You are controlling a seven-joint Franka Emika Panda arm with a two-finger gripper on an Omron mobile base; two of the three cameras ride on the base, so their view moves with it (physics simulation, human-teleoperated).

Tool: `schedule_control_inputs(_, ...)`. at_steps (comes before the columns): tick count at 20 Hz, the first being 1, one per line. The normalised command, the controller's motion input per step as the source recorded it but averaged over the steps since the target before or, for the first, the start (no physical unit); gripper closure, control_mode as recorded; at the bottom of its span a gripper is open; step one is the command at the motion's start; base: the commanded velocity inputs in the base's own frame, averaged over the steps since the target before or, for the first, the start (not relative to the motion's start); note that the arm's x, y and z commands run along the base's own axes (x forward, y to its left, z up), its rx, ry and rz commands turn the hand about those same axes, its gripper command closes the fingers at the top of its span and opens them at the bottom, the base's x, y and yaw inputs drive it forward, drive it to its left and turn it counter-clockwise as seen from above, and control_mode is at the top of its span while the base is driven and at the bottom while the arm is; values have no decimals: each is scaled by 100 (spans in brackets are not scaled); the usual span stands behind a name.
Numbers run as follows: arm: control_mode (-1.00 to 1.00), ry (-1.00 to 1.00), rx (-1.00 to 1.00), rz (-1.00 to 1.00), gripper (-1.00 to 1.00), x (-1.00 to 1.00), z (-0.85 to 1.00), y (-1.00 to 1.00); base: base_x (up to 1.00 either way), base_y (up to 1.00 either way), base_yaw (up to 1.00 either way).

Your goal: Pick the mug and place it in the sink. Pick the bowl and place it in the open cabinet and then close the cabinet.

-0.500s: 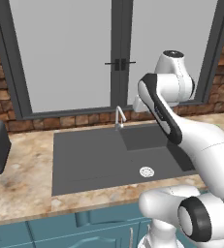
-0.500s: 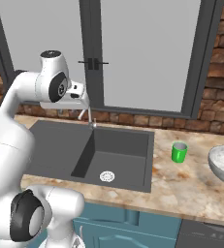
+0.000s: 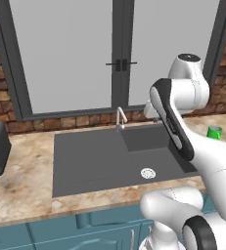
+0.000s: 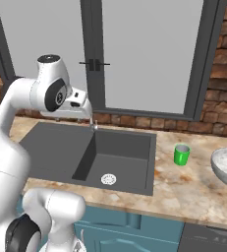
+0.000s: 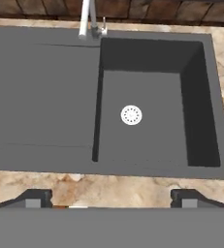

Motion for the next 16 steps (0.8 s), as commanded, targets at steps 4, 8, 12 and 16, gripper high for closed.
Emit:
schedule_control_inputs(4,-100,8,0,-18,-100,-33,0,-49,0,0,0)
schedule_control_inputs(8,-100,15,1,-18,-100,-6,-6,-57,0,0,0)
schedule_control_inputs(12,-100,7,0,-2,-100,0,-1,-52,0,0,0)
schedule_control_inputs(16,-100,9,2,0,-100,0,-10,-61,0,0,0)
